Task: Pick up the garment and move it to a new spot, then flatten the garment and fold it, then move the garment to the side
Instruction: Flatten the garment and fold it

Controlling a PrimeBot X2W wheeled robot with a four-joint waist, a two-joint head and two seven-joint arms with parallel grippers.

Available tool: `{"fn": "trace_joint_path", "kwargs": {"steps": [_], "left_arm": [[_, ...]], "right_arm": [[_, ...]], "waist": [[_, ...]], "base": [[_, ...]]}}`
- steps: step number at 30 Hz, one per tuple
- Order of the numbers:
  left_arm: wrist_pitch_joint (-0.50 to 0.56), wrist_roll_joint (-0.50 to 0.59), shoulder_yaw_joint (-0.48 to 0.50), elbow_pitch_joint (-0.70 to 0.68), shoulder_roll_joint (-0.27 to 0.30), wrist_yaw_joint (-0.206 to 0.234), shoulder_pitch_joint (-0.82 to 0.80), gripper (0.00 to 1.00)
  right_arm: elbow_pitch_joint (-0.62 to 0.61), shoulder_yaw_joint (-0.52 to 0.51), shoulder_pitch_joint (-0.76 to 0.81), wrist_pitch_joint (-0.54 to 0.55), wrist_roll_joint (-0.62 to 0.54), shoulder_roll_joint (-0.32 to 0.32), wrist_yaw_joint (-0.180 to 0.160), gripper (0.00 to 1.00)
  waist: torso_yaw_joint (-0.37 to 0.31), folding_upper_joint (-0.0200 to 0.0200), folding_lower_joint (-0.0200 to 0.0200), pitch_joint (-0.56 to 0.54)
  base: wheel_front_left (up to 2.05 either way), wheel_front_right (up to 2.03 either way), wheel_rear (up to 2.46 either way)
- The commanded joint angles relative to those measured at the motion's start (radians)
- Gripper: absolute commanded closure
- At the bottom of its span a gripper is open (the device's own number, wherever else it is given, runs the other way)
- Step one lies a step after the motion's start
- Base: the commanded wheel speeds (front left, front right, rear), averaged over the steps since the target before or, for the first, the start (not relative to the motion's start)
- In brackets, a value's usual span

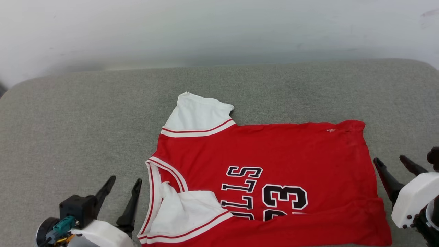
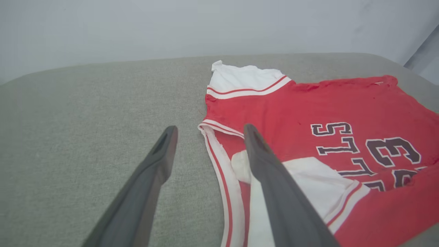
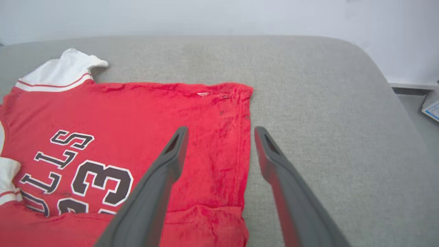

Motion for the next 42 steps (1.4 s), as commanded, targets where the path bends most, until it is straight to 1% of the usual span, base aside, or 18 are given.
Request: {"fn": "trace_joint_path", "kwargs": {"steps": [1, 4, 7, 9, 12, 16, 19, 22, 23, 25, 28, 29, 31, 32, 35, 38, 42], "left_arm": [[-0.019, 0.026, 0.034, -0.018, -0.020, 0.006, -0.013, 0.00], [-0.027, 0.084, 0.118, -0.071, -0.069, 0.001, -0.010, 0.00], [-0.026, 0.162, 0.229, -0.137, -0.146, -0.013, 0.027, 0.00], [-0.026, 0.201, 0.291, -0.166, -0.193, -0.040, 0.055, 0.00], [-0.026, 0.250, 0.356, -0.184, -0.245, -0.091, 0.081, 0.00], [-0.026, 0.300, 0.407, -0.176, -0.279, -0.163, 0.092, 0.00], [-0.026, 0.306, 0.433, -0.167, -0.296, -0.208, 0.056, 0.00], [-0.021, 0.306, 0.440, -0.156, -0.272, -0.246, 0.003, 0.00], [-0.004, 0.304, 0.439, -0.150, -0.259, -0.257, -0.021, 0.00], [0.045, 0.298, 0.435, -0.140, -0.227, -0.278, -0.084, 0.00], [0.150, 0.274, 0.435, -0.128, -0.173, -0.305, -0.196, 0.00], [0.150, 0.274, 0.435, -0.128, -0.173, -0.305, -0.196, 0.00], [0.239, 0.256, 0.428, -0.115, -0.121, -0.323, -0.279, 0.00], [0.395, 0.221, 0.395, -0.078, -0.042, -0.345, -0.405, 0.00], [0.567, 0.162, 0.360, -0.022, 0.035, -0.355, -0.531, 0.00], [0.734, 0.080, 0.325, 0.045, 0.075, -0.358, -0.640, 0.00], [0.959, 0.011, 0.274, 0.114, 0.133, -0.359, -0.752, 0.00]], "right_arm": [[-0.017, 0.004, -0.019, -0.057, 0.012, 0.009, -0.001, 0.00], [-0.043, 0.014, -0.024, -0.154, 0.019, 0.023, -0.001, 0.00], [-0.060, 0.019, -0.025, -0.254, 0.023, 0.037, -0.001, 0.00], [-0.065, 0.025, -0.023, -0.318, 0.018, 0.046, -0.001, 0.00], [-0.061, 0.025, -0.020, -0.402, 0.021, 0.072, -0.001, 0.00], [-0.059, 0.028, -0.030, -0.483, 0.008, 0.095, -0.001, 0.00], [-0.066, 0.034, -0.042, -0.520, -0.008, 0.102, -0.001, 0.00], [-0.089, 0.042, -0.059, -0.537, -0.019, 0.117, -0.001, 0.00], [-0.098, 0.044, -0.065, -0.541, -0.021, 0.123, -0.001, 0.00], [-0.112, 0.048, -0.076, -0.545, -0.033, 0.130, -0.001, 0.00], [-0.133, 0.055, -0.100, -0.553, -0.044, 0.145, -0.001, 0.00], [-0.133, 0.055, -0.100, -0.553, -0.044, 0.145, -0.001, 0.00], [-0.140, 0.060, -0.116, -0.557, -0.048, 0.157, -0.001, 0.00], [-0.138, 0.074, -0.132, -0.568, -0.055, 0.171, -0.001, 0.00], [-0.132, 0.091, -0.151, -0.582, -0.059, 0.183, -0.001, 0.00], [-0.118, 0.098, -0.163, -0.598, -0.058, 0.196, -0.001, 0.00], [-0.098, 0.116, -0.174, -0.620, -0.050, 0.211, -0.001, 0.00]], "waist": [[-0.005, 0.0000, 0.0000, -0.009], [-0.009, 0.0000, 0.0000, -0.013], [-0.014, 0.0000, 0.0000, -0.012], [-0.018, 0.0000, 0.0000, -0.009], [-0.026, 0.0000, 0.0000, -0.002], [-0.039, 0.0000, 0.0000, 0.021], [-0.053, 0.0000, 0.0000, 0.048], [-0.073, 0.0000, 0.0000, 0.093], [-0.080, 0.0000, 0.0000, 0.110], [-0.096, 0.0000, 0.0000, 0.149], [-0.125, 0.0000, 0.0000, 0.205], [-0.125, 0.0000, 0.0000, 0.205], [-0.148, 0.0000, 0.0000, 0.243], [-0.179, 0.0000, 0.0000, 0.290], [-0.215, 0.0000, 0.0000, 0.333], [-0.249, 0.0000, 0.0000, 0.364], [-0.289, 0.0000, 0.0000, 0.397]], "base": [[0.00, 0.00, 0.00], [0.00, 0.00, 0.00], [0.00, 0.00, 0.00], [0.00, 0.00, 0.00], [0.00, 0.00, 0.00], [0.00, 0.00, 0.00], [0.00, 0.00, 0.00], [0.00, 0.00, 0.00], [0.00, 0.00, 0.00], [0.00, 0.00, 0.00], [0.00, 0.00, 0.00], [0.00, 0.00, 0.00], [0.00, 0.00, 0.00], [0.00, 0.00, 0.00], [0.00, 0.00, 0.00], [0.00, 0.00, 0.00], [0.00, 0.00, 0.00]]}}
